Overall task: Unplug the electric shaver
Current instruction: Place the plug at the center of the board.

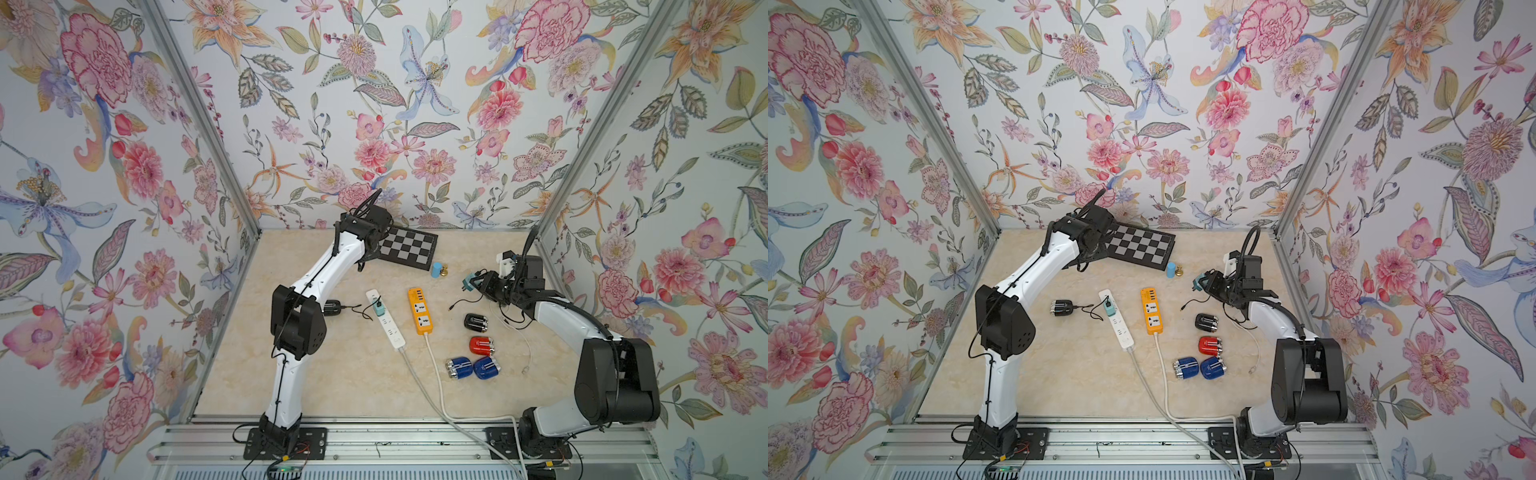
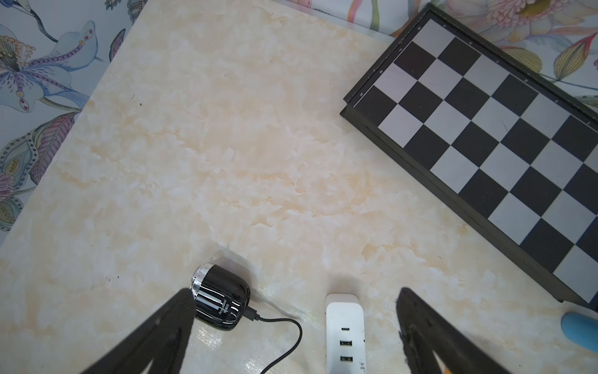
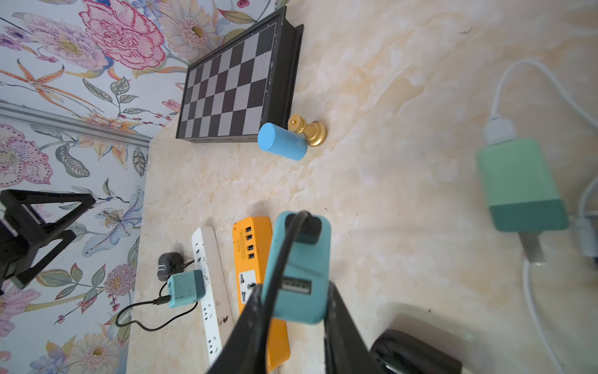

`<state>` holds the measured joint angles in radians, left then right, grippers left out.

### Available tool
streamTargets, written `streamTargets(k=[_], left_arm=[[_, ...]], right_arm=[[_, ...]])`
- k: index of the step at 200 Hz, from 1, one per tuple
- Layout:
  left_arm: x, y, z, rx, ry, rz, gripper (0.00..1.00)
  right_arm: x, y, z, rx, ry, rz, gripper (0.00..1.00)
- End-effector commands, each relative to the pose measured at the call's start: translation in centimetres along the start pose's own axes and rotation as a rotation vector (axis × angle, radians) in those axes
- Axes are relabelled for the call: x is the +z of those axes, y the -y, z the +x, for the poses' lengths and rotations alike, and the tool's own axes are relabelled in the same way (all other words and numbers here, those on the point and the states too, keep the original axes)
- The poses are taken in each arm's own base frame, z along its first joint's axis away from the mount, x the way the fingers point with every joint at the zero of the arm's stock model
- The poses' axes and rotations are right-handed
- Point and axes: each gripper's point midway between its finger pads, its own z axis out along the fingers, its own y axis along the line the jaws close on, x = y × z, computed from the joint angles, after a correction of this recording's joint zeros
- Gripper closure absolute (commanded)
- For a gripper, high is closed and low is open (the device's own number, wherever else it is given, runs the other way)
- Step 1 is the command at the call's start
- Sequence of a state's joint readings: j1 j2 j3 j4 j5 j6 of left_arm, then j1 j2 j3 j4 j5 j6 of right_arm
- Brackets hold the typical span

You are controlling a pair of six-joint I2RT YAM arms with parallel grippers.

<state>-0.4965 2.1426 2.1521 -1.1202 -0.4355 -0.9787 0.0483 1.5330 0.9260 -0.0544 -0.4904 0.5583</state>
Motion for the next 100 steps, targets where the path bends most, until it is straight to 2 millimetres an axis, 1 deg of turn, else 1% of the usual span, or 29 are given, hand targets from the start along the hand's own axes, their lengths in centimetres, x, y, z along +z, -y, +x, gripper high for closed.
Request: streamTargets(k=[1, 17, 46, 75, 100], left_arm=[[-0.5, -0.7, -0.2, 0.042, 0.035, -0.031, 0.01], [-0.3, -0.7, 0.0, 0.047, 0.032, -0.027, 0.01], [-0.1, -0.7, 0.5, 0.059, 0.022, -0.027, 0.01], [0.0, -0.9, 0.8, 0.071, 0.022, -0.032, 0.01], [0.1, -0.9, 1.0, 0.073, 0.021, -0.024, 0.0]], right_arm=[[1.0, -0.2, -1.4, 0.012, 0.002, -0.017, 0.93], [2.3, 0.4, -1.7, 0.028, -0.011, -0.006, 0.92], [3.9, 2.3, -2.2, 0.069, -0.007, 0.03, 0.91], [5.5, 4.1, -2.1, 0.085, -0.024, 0.075, 0.9], [7.0, 5.1, -2.4, 0.084, -0.041, 0.087, 0.9]])
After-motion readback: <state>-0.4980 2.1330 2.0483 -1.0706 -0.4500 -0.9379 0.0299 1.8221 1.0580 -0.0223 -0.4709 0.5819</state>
